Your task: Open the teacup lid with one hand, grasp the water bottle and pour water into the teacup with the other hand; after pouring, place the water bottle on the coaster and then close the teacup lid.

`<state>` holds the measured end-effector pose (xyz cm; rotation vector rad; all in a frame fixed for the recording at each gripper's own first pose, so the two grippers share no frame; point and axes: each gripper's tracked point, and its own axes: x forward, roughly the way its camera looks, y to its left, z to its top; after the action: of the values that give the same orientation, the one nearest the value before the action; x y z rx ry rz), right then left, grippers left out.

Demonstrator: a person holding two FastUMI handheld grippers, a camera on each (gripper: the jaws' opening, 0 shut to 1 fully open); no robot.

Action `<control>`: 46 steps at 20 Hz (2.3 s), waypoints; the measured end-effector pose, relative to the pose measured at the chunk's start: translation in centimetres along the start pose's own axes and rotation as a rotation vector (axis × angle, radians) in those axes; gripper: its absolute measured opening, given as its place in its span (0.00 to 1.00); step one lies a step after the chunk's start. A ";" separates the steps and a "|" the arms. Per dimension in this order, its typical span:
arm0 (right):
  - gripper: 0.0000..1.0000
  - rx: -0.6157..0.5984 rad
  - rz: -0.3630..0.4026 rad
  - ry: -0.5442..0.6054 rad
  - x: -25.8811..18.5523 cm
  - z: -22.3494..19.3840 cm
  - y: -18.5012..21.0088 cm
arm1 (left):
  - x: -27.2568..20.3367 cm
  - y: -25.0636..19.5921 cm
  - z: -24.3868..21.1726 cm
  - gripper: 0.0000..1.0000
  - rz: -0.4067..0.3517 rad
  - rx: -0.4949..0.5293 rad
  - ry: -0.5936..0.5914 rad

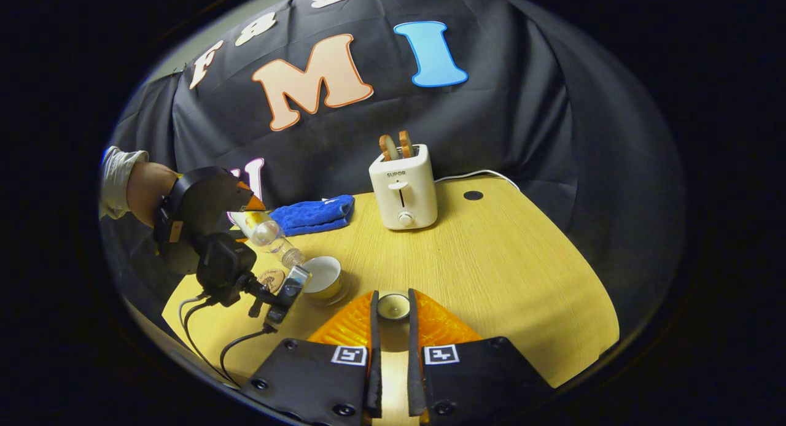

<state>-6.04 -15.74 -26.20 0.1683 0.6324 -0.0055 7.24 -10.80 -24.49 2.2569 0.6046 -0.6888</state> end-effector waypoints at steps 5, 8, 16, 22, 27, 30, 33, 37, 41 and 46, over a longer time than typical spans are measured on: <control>0.19 -0.004 0.003 0.008 -0.2 -0.1 0.7 | 0.2 -0.5 1.8 0.69 -0.014 -0.135 -0.097; 0.19 -0.027 -0.005 0.015 -0.3 0.0 1.2 | 0.4 -1.7 3.0 0.70 -0.022 -0.262 -0.150; 0.20 -0.059 -0.038 0.032 0.4 1.1 2.6 | 1.6 -5.5 4.9 0.70 -0.077 -0.730 -0.277; 0.19 -0.088 -0.057 0.044 1.2 1.8 4.2 | 1.7 -7.1 4.7 0.69 -0.061 -0.950 -0.329; 0.19 -0.128 -0.062 0.069 1.7 1.6 6.2 | 1.6 -4.6 4.5 0.69 0.038 -1.243 -0.436; 0.19 -0.155 -0.063 0.080 1.7 1.7 7.4 | 2.0 -5.0 5.1 0.69 0.014 -1.361 -0.461; 0.19 -0.176 -0.071 0.090 1.5 1.7 8.1 | 1.7 -5.0 5.6 0.68 0.004 -1.536 -0.532; 0.17 -0.208 -0.087 0.106 1.2 1.5 8.7 | 1.4 -4.3 5.2 0.69 0.021 -1.711 -0.593; 0.19 -0.234 -0.087 0.120 1.3 1.4 9.7 | 1.8 -4.5 5.3 0.68 0.011 -1.808 -0.622; 0.17 -0.272 -0.070 0.126 1.2 1.3 11.5 | 2.4 -5.5 5.4 0.70 -0.019 -1.944 -0.643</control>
<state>-3.68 -4.52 -24.04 -0.1172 0.7571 0.0235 4.14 -10.59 -31.94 0.2018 0.5105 -0.3768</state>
